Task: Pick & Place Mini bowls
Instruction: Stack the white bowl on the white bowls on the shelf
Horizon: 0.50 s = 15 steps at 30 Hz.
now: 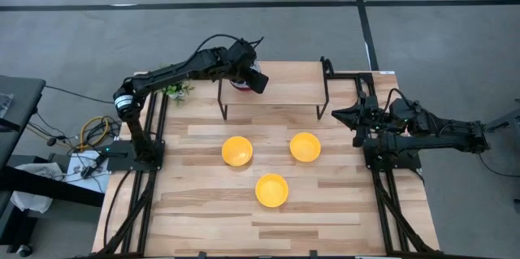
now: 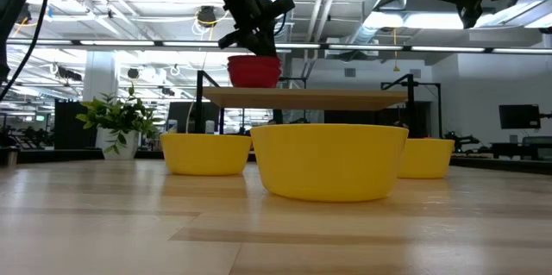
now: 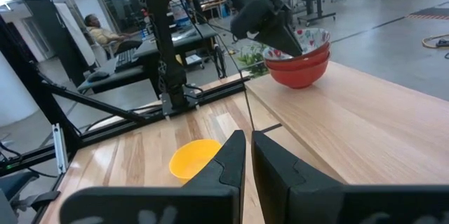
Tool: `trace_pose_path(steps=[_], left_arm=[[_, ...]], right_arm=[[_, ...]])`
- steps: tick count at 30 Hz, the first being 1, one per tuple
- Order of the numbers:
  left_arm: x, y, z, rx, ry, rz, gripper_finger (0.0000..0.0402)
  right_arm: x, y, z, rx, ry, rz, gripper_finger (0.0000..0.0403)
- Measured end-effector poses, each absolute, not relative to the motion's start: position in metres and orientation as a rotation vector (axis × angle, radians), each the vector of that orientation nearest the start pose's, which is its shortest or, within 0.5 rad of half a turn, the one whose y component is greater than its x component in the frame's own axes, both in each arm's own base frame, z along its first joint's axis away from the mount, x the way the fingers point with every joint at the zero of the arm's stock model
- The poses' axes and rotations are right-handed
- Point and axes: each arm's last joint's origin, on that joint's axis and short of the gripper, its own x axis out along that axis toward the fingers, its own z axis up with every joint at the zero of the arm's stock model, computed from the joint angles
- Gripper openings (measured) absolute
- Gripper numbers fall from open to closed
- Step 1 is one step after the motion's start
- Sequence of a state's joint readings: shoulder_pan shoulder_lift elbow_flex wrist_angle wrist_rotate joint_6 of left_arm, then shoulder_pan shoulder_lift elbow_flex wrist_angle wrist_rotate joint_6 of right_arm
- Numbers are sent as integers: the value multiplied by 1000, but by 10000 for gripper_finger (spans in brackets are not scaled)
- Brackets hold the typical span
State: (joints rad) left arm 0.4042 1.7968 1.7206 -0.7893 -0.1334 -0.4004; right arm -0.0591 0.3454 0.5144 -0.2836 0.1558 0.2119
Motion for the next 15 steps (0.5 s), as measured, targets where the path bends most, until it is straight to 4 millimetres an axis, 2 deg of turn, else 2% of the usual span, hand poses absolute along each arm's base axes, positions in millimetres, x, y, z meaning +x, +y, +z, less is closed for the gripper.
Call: trace_pose_path(steps=[15], left_arm=[[355, 160, 328, -497, 765, 667, 67]], right_arm=[[98, -10, 282, 205, 92, -226, 17]])
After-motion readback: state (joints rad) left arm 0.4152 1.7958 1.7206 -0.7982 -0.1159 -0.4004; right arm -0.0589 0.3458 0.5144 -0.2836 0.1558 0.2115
